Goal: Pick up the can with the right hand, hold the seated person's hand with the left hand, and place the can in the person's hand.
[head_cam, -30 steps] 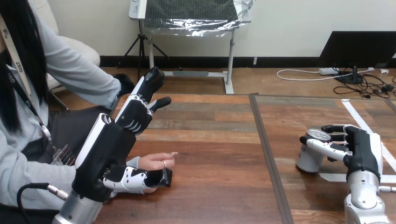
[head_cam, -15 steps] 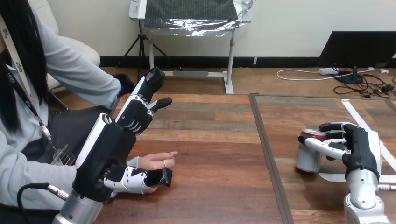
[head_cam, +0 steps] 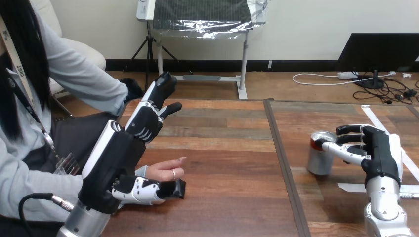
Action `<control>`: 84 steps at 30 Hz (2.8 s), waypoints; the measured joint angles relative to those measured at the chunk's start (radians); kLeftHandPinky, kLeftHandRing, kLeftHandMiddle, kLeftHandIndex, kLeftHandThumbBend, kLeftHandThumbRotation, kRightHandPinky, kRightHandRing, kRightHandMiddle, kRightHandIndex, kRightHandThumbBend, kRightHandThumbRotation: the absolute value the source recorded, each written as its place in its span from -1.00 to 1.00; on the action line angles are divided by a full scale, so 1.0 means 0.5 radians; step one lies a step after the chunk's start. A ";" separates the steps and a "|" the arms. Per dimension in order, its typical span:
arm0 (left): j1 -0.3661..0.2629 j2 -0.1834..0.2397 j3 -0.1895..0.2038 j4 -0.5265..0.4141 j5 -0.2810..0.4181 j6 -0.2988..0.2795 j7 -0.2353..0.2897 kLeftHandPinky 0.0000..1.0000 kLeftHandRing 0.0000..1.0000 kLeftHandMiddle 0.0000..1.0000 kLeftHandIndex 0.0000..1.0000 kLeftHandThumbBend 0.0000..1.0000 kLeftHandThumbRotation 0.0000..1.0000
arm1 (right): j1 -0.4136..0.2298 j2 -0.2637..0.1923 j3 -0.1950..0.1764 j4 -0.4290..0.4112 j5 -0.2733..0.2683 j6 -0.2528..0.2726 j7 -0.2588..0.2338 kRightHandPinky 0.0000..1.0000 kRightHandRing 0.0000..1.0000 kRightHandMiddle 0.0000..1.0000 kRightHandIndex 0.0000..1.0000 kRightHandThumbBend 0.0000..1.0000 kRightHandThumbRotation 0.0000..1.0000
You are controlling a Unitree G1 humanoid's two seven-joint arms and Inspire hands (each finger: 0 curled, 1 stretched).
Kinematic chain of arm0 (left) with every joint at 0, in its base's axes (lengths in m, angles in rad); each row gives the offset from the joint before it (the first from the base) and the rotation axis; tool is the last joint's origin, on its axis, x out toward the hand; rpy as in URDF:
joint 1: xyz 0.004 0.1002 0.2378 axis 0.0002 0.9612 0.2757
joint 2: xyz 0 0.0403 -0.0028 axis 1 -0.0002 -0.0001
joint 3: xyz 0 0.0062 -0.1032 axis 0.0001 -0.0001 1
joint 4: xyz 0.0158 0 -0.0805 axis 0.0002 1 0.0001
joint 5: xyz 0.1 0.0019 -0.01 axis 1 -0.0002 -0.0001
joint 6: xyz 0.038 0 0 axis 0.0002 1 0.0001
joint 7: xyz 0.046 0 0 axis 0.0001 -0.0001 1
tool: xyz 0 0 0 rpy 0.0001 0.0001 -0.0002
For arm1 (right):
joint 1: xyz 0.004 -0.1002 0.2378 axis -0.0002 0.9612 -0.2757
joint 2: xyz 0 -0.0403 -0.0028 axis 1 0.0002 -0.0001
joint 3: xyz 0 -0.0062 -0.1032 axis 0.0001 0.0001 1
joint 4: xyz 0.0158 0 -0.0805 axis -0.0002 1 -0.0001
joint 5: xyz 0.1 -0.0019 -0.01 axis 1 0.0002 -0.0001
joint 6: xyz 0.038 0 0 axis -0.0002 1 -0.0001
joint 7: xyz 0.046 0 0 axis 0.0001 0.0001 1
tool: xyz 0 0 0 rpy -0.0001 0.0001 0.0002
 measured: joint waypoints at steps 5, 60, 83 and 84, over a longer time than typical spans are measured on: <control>-0.001 0.001 0.012 0.000 0.075 -0.028 0.049 0.71 0.99 1.00 1.00 1.00 0.09 | -0.006 0.000 -0.003 -0.003 0.005 -0.014 0.015 -0.24 -0.13 0.02 0.05 0.60 -1.00; -0.002 0.121 0.096 -0.002 0.568 -0.007 0.525 0.69 0.91 0.96 0.89 1.00 -0.06 | -0.064 -0.001 0.017 -0.077 0.000 -0.092 0.130 0.09 0.23 0.34 0.44 0.95 -1.00; -0.002 0.129 0.045 -0.002 0.490 0.005 0.486 0.71 0.92 0.96 0.89 1.00 -0.06 | -0.064 -0.007 0.084 -0.077 -0.029 -0.091 0.291 0.85 0.92 0.92 0.97 1.00 -0.24; -0.002 0.130 0.042 -0.002 0.490 0.005 0.483 0.71 0.92 0.96 0.89 1.00 -0.06 | -0.064 -0.007 0.087 -0.076 -0.032 -0.091 0.293 0.86 0.93 0.93 0.98 1.00 -0.22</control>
